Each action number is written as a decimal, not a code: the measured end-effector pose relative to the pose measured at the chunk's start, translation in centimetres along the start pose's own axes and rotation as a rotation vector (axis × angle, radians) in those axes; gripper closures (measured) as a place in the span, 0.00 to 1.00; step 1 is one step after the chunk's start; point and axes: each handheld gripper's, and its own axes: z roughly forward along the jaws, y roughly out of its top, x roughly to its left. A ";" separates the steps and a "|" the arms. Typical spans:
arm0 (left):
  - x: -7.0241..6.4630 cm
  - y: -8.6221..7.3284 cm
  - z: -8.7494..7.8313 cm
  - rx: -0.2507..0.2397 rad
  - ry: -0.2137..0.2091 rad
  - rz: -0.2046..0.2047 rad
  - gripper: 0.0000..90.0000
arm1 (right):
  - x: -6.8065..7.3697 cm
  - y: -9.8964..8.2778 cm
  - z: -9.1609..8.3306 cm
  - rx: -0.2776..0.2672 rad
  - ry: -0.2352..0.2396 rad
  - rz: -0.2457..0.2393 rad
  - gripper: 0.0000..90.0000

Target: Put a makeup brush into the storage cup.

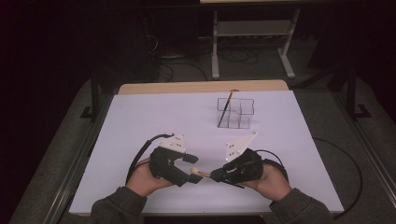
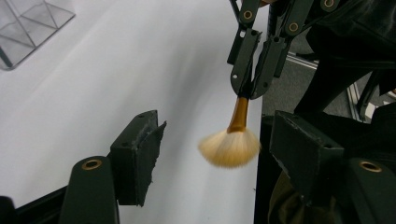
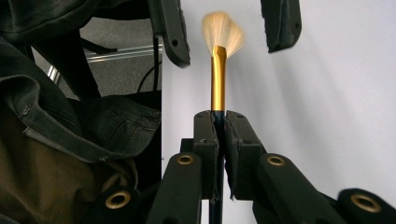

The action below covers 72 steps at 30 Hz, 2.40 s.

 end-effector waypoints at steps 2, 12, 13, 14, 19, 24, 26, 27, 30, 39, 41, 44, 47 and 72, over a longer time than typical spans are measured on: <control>-0.1 0.1 0.2 0.004 -0.008 0.006 0.39 | 0.2 0.1 0.1 -0.002 0.003 -0.002 0.92; -0.4 0.1 0.7 0.028 -0.050 0.041 0.53 | 0.3 0.3 0.1 -0.009 0.019 -0.010 0.92; -0.4 0.1 0.8 0.027 -0.057 0.041 0.54 | 0.4 0.3 0.2 -0.008 0.021 -0.010 0.92; -0.4 0.1 0.8 0.025 -0.059 0.040 0.56 | 0.4 0.3 0.2 -0.008 0.022 -0.009 0.92; -0.6 0.1 0.9 0.027 -0.063 0.055 0.64 | 0.4 0.3 0.3 -0.009 0.026 -0.009 0.92; -0.6 0.0 0.7 0.033 -0.069 0.061 0.70 | 0.4 0.3 0.4 -0.005 0.027 -0.016 0.92; -0.6 0.0 0.7 0.033 -0.073 0.066 0.73 | 0.4 0.3 0.4 -0.003 0.028 -0.017 0.92; -0.7 0.0 0.7 0.034 -0.074 0.069 0.74 | 0.4 0.3 0.4 -0.005 0.030 -0.019 0.92; -0.7 0.0 0.7 0.024 -0.095 0.074 0.78 | 0.5 0.4 0.5 -0.004 0.032 -0.028 0.92; -0.7 0.6 0.6 0.012 -0.122 0.074 0.89 | 0.6 0.5 0.9 -0.007 0.039 -0.039 0.92; -0.7 0.6 0.7 0.017 -0.122 0.067 0.90 | 0.6 0.4 0.9 -0.005 0.039 -0.034 0.92; -0.7 0.7 0.6 0.031 -0.128 0.066 0.91 | 0.5 0.4 0.9 -0.008 0.042 -0.033 0.91; -0.9 0.9 0.7 0.047 -0.116 0.075 0.92 | 0.5 0.4 0.9 -0.002 0.051 -0.035 0.87; -1.2 1.4 0.7 0.061 -0.087 0.076 0.83 | 0.4 0.7 1.8 0.067 0.052 -0.043 0.92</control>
